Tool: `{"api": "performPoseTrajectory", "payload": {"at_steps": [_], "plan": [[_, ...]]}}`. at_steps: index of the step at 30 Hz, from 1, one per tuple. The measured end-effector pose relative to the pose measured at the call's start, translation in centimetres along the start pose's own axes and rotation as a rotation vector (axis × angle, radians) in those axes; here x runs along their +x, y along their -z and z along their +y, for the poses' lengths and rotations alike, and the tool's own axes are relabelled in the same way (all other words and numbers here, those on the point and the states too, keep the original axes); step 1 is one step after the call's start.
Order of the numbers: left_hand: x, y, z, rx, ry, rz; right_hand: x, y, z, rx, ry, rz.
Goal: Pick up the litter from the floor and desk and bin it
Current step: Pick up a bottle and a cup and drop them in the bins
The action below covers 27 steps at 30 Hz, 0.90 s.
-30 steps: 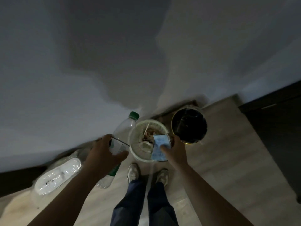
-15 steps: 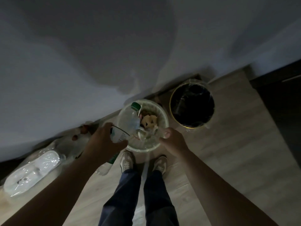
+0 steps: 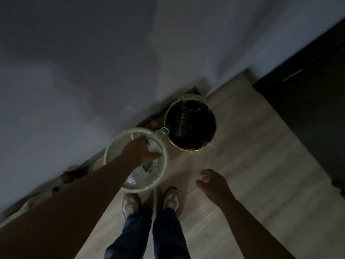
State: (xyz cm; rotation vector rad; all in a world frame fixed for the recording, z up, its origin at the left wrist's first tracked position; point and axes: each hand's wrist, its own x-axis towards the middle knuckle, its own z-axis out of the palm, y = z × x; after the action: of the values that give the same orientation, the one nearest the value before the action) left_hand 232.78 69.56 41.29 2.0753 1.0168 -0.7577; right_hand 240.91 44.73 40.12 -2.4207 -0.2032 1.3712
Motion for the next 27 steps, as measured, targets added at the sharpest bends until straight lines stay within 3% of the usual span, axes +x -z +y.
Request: {"api": "performPoseTrajectory", "payload": {"at_steps": [4, 9, 13, 21, 27], "plan": [[2.5, 0.1, 5.4, -0.019, -0.111, 0.038, -0.3, 1.1, 1.8, 0.081, -0.032, 0.020], [3.1, 0.0, 8.0, 0.134, -0.194, -0.007, -0.7, 1.8, 3.0, 0.127, -0.040, 0.054], [1.1, -0.5, 7.2, 0.240, -0.138, -0.047, -1.6, 2.0, 2.7, 0.149, -0.043, 0.065], [-6.2, 0.8, 3.0, 0.521, -0.220, -0.171, -5.5, 2.9, -0.8, 0.133, -0.002, 0.066], [-12.6, 5.5, 1.9, 0.500, -0.239, -0.188, -10.6, 4.4, -5.7, 0.097, 0.068, 0.100]]}}
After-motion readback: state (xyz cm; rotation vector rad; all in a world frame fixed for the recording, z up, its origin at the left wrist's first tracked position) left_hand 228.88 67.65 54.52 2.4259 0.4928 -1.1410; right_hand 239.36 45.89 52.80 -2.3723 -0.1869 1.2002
